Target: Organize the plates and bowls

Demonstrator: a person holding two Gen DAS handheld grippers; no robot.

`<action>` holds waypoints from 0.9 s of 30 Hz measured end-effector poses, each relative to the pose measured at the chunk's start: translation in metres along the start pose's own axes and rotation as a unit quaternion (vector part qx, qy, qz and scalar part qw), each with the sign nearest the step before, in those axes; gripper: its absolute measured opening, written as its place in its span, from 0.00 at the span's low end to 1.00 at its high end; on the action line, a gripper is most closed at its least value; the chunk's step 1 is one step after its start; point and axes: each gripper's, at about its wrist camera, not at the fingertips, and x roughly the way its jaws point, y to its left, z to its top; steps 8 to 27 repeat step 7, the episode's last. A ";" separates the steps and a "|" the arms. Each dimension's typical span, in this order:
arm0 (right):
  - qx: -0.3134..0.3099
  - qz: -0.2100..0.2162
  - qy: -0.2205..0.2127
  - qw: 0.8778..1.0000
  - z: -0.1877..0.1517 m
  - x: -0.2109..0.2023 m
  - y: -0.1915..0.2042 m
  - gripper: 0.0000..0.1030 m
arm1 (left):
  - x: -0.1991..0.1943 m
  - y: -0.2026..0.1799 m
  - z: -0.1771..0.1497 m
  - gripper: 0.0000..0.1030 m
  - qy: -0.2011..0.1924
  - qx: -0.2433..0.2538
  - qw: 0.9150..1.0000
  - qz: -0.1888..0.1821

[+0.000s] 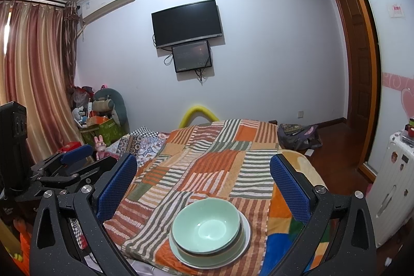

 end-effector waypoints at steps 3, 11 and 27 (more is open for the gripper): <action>0.003 0.000 0.001 1.000 0.000 0.000 -0.002 0.99 | 0.000 0.000 0.000 0.99 -0.002 -0.002 1.000 0.001; 0.005 0.001 0.005 1.000 0.000 0.002 -0.001 0.99 | 0.002 0.002 0.000 0.99 0.001 -0.004 1.000 -0.001; 0.005 0.001 0.005 1.000 0.000 0.002 -0.001 0.99 | 0.002 0.002 0.000 0.99 0.001 -0.004 1.000 -0.001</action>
